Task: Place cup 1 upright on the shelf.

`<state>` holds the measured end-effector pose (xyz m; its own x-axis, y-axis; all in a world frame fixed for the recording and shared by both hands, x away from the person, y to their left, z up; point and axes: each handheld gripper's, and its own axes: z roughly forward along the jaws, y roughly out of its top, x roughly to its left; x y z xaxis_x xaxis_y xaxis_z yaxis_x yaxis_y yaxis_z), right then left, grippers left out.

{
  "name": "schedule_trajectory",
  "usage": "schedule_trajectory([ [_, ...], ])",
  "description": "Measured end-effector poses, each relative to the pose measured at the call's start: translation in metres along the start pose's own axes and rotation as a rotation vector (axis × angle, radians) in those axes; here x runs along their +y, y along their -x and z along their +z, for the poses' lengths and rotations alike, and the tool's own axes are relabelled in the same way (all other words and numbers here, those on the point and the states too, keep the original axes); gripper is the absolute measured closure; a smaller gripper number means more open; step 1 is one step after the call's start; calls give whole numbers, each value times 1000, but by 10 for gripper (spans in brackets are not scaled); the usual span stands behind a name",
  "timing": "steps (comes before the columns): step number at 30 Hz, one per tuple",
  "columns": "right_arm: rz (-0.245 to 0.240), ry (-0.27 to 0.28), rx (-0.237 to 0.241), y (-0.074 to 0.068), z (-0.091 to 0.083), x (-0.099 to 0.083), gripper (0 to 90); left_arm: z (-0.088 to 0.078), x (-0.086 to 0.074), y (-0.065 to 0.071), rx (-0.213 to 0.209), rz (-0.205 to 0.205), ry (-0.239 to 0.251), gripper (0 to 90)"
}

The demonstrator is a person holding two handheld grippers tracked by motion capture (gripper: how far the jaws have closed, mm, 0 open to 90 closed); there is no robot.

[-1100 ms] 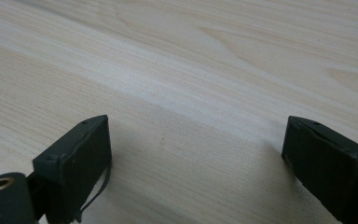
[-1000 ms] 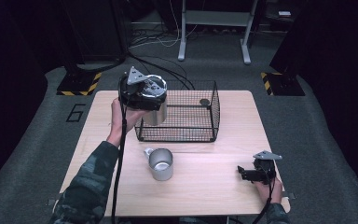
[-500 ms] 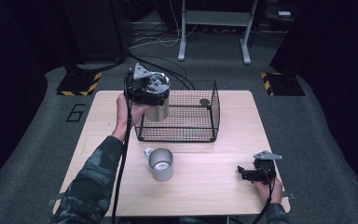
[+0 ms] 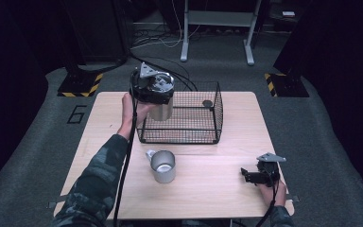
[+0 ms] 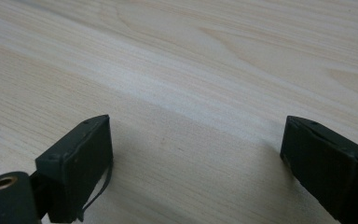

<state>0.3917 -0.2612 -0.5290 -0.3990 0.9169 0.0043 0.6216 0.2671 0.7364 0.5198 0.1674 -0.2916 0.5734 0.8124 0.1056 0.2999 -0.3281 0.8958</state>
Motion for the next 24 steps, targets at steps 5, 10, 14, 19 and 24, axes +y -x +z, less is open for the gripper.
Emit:
schedule_trajectory([
  [5,0,0,0,0,0,0,88,10,-2,-3,0,-1,-18,38],
  [10,0,0,0,0,0,0,88,18,-4,-4,4,-7,-31,38],
  [14,0,0,0,0,0,0,87,26,-7,-6,5,-11,-44,37],
  [19,0,0,0,0,0,0,88,35,-10,-8,7,-21,-65,38],
  [24,-7,-1,-1,1,0,0,88,46,-14,-9,11,-27,-86,37],
])
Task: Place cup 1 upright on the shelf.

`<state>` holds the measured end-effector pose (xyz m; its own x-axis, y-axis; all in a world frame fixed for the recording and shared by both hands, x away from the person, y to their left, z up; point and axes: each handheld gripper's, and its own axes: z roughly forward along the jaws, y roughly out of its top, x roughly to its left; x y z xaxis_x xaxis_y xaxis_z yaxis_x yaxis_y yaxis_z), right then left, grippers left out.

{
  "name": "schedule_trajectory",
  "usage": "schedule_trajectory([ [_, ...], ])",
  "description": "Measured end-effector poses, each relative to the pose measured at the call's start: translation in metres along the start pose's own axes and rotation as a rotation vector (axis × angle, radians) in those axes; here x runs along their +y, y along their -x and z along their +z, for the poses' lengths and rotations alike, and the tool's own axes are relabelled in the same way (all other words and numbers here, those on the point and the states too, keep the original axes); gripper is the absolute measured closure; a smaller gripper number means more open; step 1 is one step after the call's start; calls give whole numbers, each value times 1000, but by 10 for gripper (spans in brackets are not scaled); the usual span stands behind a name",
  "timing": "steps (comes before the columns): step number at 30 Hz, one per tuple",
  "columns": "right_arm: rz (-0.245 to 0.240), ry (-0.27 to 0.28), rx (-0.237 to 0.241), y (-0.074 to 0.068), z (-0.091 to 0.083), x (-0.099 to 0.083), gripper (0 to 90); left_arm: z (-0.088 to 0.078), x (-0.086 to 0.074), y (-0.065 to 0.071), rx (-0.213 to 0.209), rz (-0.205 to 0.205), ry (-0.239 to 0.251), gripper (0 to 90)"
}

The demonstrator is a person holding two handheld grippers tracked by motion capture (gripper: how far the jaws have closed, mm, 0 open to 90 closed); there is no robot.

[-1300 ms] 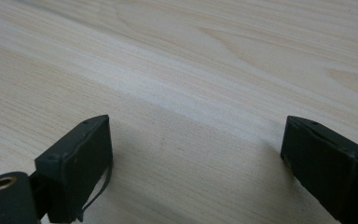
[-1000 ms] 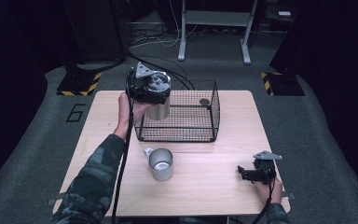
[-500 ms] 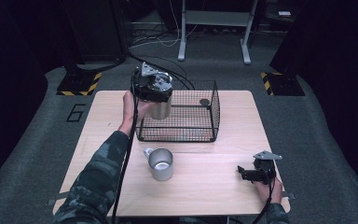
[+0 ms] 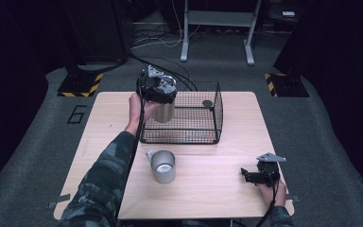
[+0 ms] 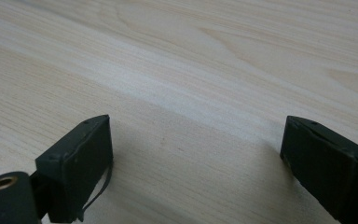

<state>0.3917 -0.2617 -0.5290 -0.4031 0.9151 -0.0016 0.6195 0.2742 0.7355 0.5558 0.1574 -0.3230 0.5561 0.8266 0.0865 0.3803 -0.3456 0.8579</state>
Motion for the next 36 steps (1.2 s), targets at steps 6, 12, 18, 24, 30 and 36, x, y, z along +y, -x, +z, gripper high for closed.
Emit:
schedule_trajectory([
  [6,2,0,1,0,0,0,88,12,-4,0,-5,-16,-19,37],
  [12,4,2,1,0,0,0,89,19,-6,1,-10,-10,-46,37],
  [18,4,2,2,0,0,0,90,28,-9,4,-7,-11,-64,37],
  [24,4,2,2,0,0,0,90,35,-13,5,-12,-17,-84,37],
  [30,-1,1,2,0,0,0,91,41,-16,6,-14,-21,-96,38],
  [36,0,1,2,0,0,0,92,47,-20,10,-18,-27,-110,37],
])
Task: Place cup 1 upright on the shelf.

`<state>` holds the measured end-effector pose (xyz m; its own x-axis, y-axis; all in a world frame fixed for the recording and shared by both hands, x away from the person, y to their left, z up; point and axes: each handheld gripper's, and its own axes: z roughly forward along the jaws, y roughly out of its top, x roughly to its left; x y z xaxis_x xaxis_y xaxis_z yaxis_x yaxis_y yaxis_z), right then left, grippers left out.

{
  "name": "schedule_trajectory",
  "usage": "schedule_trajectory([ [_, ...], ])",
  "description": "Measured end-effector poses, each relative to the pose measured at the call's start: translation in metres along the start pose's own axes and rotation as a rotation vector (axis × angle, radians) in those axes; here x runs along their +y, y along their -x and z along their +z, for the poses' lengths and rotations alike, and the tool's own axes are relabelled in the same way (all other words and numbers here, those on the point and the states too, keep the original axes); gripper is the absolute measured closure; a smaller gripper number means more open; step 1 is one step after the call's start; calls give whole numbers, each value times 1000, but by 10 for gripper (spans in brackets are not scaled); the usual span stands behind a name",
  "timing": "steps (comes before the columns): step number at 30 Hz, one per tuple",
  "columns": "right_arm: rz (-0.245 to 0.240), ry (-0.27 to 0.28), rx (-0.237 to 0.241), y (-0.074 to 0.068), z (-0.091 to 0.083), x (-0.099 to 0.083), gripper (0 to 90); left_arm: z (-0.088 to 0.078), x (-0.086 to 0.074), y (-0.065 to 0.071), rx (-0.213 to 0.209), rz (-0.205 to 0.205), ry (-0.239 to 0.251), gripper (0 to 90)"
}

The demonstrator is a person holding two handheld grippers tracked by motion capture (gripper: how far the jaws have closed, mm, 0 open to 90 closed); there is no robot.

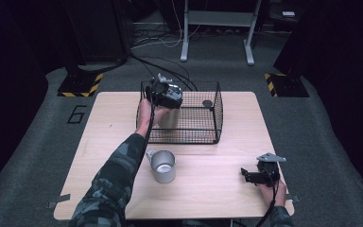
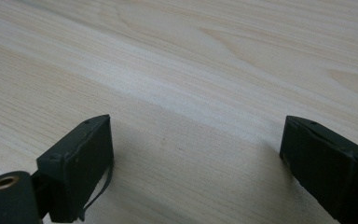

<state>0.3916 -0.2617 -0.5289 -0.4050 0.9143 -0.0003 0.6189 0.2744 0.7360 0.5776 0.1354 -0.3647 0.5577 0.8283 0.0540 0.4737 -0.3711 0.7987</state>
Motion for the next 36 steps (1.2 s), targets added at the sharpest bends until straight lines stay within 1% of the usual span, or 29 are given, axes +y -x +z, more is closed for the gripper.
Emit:
schedule_trajectory([
  [1,0,0,0,0,0,0,92,7,-2,3,2,3,-13,37],
  [9,-1,0,0,0,0,0,93,7,-2,3,2,3,-13,37],
  [10,0,0,0,0,0,0,93,12,-3,5,1,2,-28,37],
  [14,-1,0,0,0,0,0,93,14,-4,5,2,0,-30,37],
  [15,-1,0,0,0,0,0,93,16,-5,6,2,-7,-34,37],
  [17,0,0,0,0,0,0,93,17,-5,5,2,-6,-42,37],
  [23,-1,0,0,0,0,0,93,21,-8,5,4,-13,-48,37],
  [29,-1,1,0,0,0,0,93,23,-9,6,3,-7,-60,37],
  [31,-1,0,0,0,0,0,93,23,-11,6,3,-13,-51,37],
  [33,-1,0,0,0,0,0,93,23,-11,5,1,-12,-58,37],
  [34,-1,0,0,0,0,0,93,23,-12,5,3,-23,-54,37],
  [36,-1,0,0,0,0,0,93,22,-12,4,1,-17,-57,37],
])
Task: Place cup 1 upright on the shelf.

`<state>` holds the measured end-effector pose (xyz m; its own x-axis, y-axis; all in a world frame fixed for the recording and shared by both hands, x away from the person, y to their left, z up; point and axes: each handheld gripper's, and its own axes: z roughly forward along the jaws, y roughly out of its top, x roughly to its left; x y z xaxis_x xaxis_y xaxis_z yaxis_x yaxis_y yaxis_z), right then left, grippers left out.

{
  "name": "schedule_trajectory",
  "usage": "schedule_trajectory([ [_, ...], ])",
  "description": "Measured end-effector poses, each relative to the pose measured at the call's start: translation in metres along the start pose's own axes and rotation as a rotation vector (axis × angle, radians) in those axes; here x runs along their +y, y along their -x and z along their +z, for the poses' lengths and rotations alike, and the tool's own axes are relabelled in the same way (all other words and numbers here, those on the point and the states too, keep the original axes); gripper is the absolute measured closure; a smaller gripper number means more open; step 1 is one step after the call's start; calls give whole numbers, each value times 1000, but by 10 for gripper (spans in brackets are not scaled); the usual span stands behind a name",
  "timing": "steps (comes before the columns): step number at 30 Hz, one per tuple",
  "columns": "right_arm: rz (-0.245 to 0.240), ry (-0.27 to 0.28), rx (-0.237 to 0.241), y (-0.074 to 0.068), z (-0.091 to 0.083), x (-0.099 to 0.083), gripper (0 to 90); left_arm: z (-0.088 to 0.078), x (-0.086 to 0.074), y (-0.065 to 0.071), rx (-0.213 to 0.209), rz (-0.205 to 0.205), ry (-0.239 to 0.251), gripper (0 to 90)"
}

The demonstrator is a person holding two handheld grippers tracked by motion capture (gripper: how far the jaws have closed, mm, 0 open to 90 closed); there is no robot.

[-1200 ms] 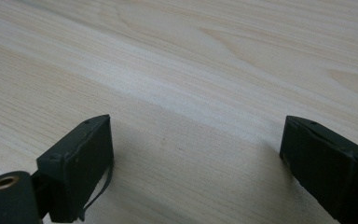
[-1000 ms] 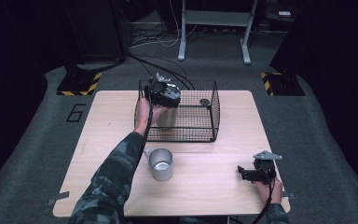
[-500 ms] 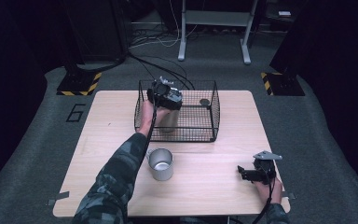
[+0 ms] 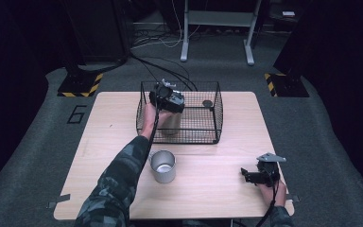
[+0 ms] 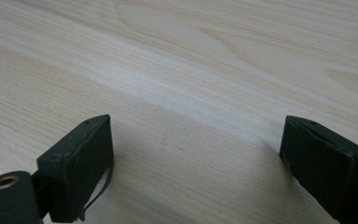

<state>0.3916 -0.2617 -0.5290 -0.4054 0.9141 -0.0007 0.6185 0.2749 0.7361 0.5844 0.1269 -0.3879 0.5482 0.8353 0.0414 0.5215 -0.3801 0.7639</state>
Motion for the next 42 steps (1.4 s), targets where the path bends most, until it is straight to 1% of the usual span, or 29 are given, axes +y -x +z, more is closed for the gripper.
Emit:
schedule_trajectory([
  [1,0,0,-1,0,0,0,93,-1,-3,-1,-3,-4,5,37],
  [7,-1,0,0,0,0,0,94,-1,-3,-1,-3,-4,5,36],
  [8,-1,0,0,0,0,0,94,-4,-7,-5,-10,-11,1,36],
  [11,-1,0,0,0,0,0,94,-5,-9,-6,-14,-14,0,36],
  [12,-1,0,0,0,0,0,94,-5,-10,-6,-14,-19,9,36],
  [13,-1,1,0,0,0,0,94,-6,-11,-6,-16,-10,6,35],
  [17,-6,2,0,0,0,0,94,-8,-14,-6,-13,-15,8,34],
  [19,-2,0,0,0,0,0,94,-9,-16,-7,-12,-14,13,33],
  [20,-3,1,1,0,0,0,94,-9,-17,-6,-6,-30,24,32],
  [23,-5,1,0,0,0,0,94,-11,-19,-8,-11,-26,15,30],
  [24,-4,1,0,0,0,0,94,-12,-19,-7,-6,-22,15,30],
  [26,-7,2,0,0,0,0,94,-13,-18,-5,-1,-6,4,27],
  [30,-3,1,0,0,0,0,94,-15,-18,-4,-1,-4,-2,11],
  [32,-4,1,0,0,0,0,94,-17,-19,-5,-1,-6,8,2],
  [33,-1,1,0,0,0,0,94,-19,-18,-6,-2,-2,14,2],
  [34,-1,0,0,0,0,0,94,-21,-18,-6,-11,-6,9,2],
  [35,-4,1,0,0,0,0,94,-22,-18,-6,-11,-8,16,2],
  [37,-2,0,0,0,0,0,94,-27,-17,-7,-18,-10,11,2],
  [38,7,2,0,-1,0,0,95,-31,-17,-7,-25,-16,18,1],
  [39,7,3,-1,-1,0,0,95,-35,-16,-9,-38,-12,11,1],
  [40,7,2,-1,-1,0,0,95,-36,-17,-10,-48,-10,16,1],
  [41,8,2,0,-1,0,0,95,-39,-18,-10,-55,-22,15,1],
  [42,7,2,0,-1,1,0,95,-42,-20,-11,-64,-13,15,1],
])
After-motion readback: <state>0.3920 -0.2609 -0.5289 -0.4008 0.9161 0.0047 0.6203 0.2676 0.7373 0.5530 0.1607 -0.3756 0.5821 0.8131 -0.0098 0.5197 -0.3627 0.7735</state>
